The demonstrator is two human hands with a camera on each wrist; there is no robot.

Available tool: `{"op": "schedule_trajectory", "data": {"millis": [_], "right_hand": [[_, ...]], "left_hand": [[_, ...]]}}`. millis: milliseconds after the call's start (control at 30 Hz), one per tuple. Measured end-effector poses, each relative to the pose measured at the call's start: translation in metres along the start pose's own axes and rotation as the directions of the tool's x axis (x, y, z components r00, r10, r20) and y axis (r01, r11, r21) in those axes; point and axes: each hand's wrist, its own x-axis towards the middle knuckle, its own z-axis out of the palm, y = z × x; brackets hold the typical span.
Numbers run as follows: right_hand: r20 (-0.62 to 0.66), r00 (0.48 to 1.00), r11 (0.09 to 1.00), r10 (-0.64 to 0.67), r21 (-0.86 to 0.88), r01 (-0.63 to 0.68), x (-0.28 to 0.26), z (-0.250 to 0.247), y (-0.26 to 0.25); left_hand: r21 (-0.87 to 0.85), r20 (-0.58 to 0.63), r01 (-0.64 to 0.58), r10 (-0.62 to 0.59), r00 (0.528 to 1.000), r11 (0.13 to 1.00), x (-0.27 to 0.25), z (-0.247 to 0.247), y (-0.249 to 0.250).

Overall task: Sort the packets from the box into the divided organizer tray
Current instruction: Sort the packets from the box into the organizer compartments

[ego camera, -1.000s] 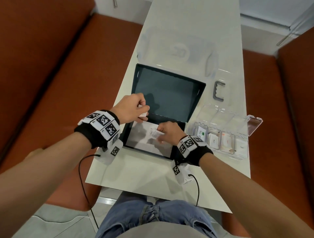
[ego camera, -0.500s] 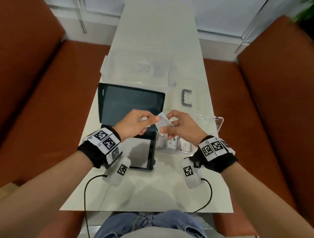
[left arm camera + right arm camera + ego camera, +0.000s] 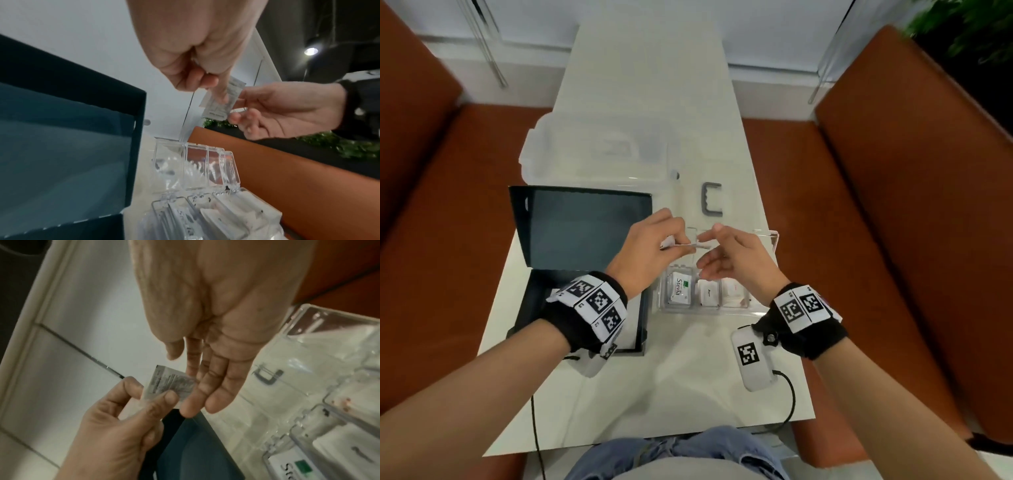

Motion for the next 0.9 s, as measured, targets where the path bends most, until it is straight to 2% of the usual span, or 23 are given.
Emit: {"op": "schedule_trajectory", "data": {"millis": [100,167,333,433,500,667,800,900], "right_hand": [[-0.046,0.998,0.993,-0.036,0.107,0.040,0.001,-0.003,0.007],[-0.090,0.994,0.993,-0.059,0.100,0.068,0.003,-0.007,0.010],[-0.081,0.993,0.997,-0.081,0.000,0.082,0.009,-0.016,0.011],[-0.049,0.995,0.996,-0.083,-0.033,0.081,0.014,-0.018,0.013],[-0.048,0.996,0.995,-0.079,-0.065,0.076,0.019,-0.016,0.017],[-0.056,0.998,0.973,0.037,-0.225,-0.048,0.040,-0.006,0.036],[-0.044,0.990,0.878,0.131,-0.459,-0.136,0.054,0.001,0.048],[-0.075,0.981,0.904,0.179,-0.382,-0.194,0.058,0.001,0.052]], "left_hand": [[-0.006,0.071,-0.073,0.073,0.995,0.997,-0.003,0.007,-0.002],[-0.042,0.081,-0.045,0.048,0.996,0.998,-0.003,0.008,-0.003],[-0.126,-0.015,0.173,-0.176,0.984,0.977,-0.001,0.003,-0.011],[-0.089,0.025,0.308,-0.307,0.951,0.947,-0.003,-0.001,-0.018],[-0.059,0.045,0.347,-0.344,0.938,0.936,-0.005,-0.001,-0.022],[-0.056,0.064,0.399,-0.396,0.916,0.915,-0.012,-0.003,-0.028],[-0.036,0.045,0.431,-0.429,0.902,0.902,-0.015,-0.007,-0.033],[-0.038,0.033,0.473,-0.472,0.881,0.880,-0.019,-0.008,-0.037]]}}
